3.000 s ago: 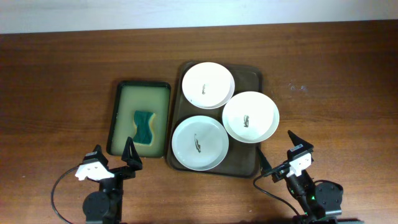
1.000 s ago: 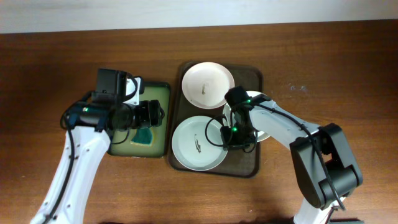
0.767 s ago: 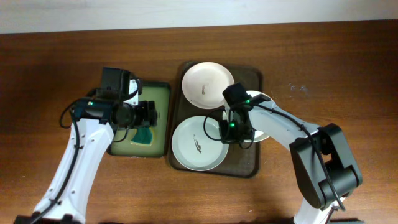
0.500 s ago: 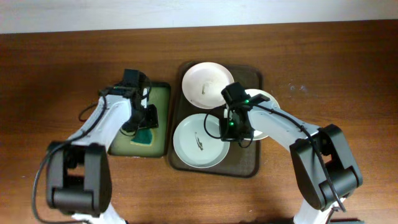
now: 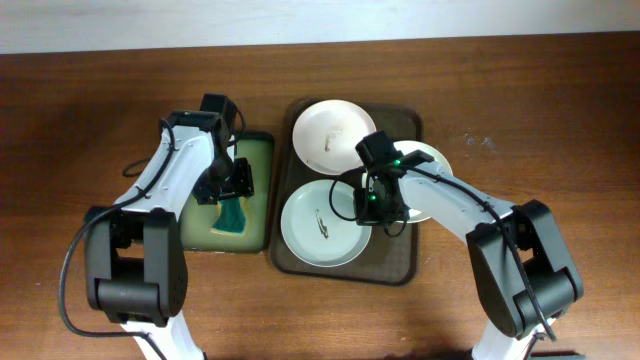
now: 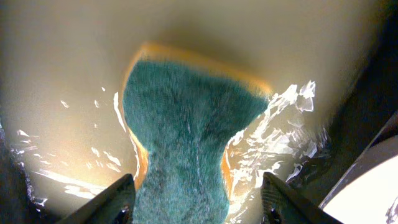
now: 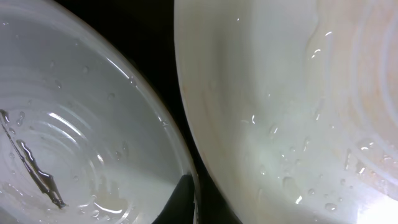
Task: Clean dirty plates on tray and stack at the side
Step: 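Grasp the green-yellow sponge with the left gripper and lift it, then scrub the plate held by the right gripper with the sponge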
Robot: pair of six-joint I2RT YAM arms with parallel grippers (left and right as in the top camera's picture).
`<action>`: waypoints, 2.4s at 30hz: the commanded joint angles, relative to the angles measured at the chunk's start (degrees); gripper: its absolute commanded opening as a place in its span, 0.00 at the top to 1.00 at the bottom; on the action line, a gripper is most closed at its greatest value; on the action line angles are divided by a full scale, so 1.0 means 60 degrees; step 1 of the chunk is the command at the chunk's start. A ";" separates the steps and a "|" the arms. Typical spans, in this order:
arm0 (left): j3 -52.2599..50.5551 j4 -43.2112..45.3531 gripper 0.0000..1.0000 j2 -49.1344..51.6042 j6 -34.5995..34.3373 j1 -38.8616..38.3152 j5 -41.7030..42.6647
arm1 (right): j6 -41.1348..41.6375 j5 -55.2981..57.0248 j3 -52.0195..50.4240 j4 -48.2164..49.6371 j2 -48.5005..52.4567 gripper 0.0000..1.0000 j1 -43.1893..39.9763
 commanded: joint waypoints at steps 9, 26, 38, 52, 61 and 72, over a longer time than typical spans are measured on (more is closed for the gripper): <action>-0.2830 0.2732 1.00 0.0026 -0.0353 -0.0029 0.0113 | 0.0149 0.1348 -0.0168 -0.0058 0.0270 0.96 -0.0069; 0.0568 0.0976 1.00 0.0066 -0.1009 -0.3005 0.2371 | 0.0616 0.1472 -0.0168 0.0040 0.0270 0.95 -0.0284; -0.0350 0.3712 1.00 0.2211 -0.2269 -0.4182 0.4765 | 0.0412 0.0044 -0.0164 0.0543 0.0270 0.96 -0.1122; 0.0430 0.2929 1.00 0.2208 -0.1126 -0.3847 0.2652 | 0.0310 0.0080 -0.0164 0.0426 0.0270 0.96 -0.1115; 0.2065 0.0896 1.00 0.2251 -0.1191 -0.2914 0.0674 | 0.0248 0.0076 -0.0164 0.0433 0.0270 0.96 -0.1115; 0.1967 0.2561 1.00 0.2495 -0.0732 -0.5031 0.4419 | 0.0240 0.0076 -0.0164 0.0423 0.0270 0.96 -0.1115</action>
